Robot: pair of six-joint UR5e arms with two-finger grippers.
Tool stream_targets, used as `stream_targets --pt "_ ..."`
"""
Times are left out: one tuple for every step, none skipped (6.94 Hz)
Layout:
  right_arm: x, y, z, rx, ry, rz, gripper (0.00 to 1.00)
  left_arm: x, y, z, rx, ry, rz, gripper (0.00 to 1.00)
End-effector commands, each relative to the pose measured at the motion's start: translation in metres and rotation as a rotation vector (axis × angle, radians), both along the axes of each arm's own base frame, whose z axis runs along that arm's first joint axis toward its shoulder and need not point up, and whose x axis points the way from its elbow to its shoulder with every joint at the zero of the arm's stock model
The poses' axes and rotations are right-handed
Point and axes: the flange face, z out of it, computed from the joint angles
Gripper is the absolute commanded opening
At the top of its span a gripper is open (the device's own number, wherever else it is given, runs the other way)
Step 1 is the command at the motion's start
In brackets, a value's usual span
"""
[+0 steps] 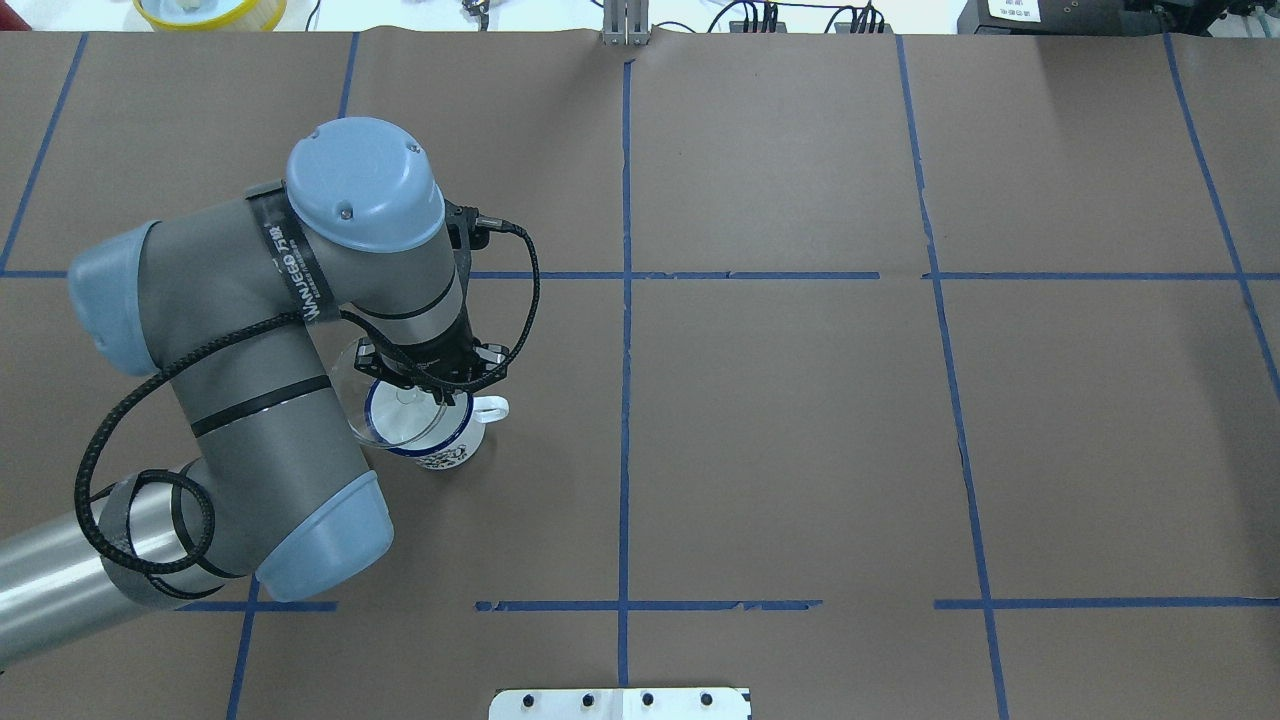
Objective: Place funnel on cup
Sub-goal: 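Lower the funnel into the mug mouth and open the left gripper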
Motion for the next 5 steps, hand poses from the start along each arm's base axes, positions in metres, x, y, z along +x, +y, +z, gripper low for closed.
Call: stream_targets --pt "0.0 0.0 0.0 0.0 0.0 0.0 1.0 0.009 0.002 0.006 -0.002 -0.002 0.011 0.0" --pt "0.0 0.0 0.0 0.0 0.0 0.0 1.0 0.011 0.002 0.005 -0.002 -0.002 0.013 0.03" --pt "0.0 0.0 0.0 0.0 0.0 0.0 1.0 0.016 -0.001 0.01 0.002 0.001 0.012 0.06" --pt "0.0 0.0 0.0 0.0 0.0 0.0 1.0 0.021 0.0 0.014 -0.001 -0.003 0.018 0.06" --pt "0.0 0.0 0.0 0.0 0.0 0.0 1.0 0.021 0.0 0.015 -0.002 -0.004 0.018 0.15"
